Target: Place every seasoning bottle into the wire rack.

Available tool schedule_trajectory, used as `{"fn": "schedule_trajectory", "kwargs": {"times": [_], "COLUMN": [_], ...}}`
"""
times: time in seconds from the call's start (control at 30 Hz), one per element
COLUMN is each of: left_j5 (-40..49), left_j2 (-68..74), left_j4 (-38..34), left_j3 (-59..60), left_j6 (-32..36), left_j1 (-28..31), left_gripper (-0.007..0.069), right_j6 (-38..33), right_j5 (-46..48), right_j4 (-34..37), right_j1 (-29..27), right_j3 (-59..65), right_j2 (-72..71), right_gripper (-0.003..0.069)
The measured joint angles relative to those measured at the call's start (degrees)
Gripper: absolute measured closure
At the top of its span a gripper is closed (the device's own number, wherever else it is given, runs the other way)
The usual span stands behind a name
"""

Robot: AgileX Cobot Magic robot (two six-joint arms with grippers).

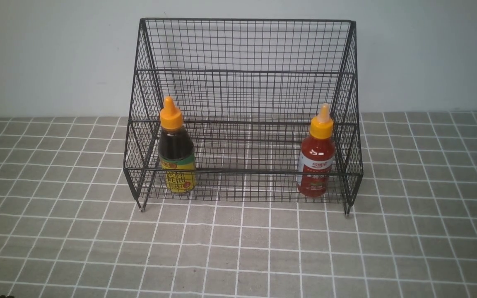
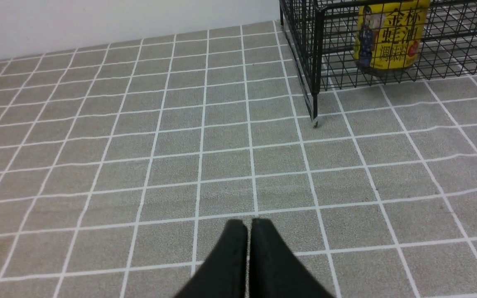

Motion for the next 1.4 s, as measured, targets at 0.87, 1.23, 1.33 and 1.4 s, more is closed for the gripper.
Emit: {"fn": "schedule_trajectory", "kwargs": {"times": [0.87,1.23,1.33,1.4], "left_j5": [0.0,0.0,0.0,0.0], "left_j2": [0.0,0.0,0.0,0.0], "left_j4": [0.1,0.1,0.1,0.1], "left_j3": [0.0,0.0,0.0,0.0], "left_j6": [0.0,0.0,0.0,0.0], "left_j1": [0.0,0.0,0.0,0.0], "left_gripper": [0.0631,0.0631,0.0631,0.0631], "right_j6": [0.0,1.1,1.1,1.1], "right_j5": [-32.1,-26.2,-26.2,-26.2], "right_j4": [0.4,0.8,0.8,0.8], "right_j1": [-22.8,-27.5,-27.5,-27.5], "right_j3": [33.4,37.6,37.6,37.6], "right_j2": [-1.9,-2.8,-2.8,-2.8], "right_gripper": [0.0673,0.0673,0.0673,0.0673]}}
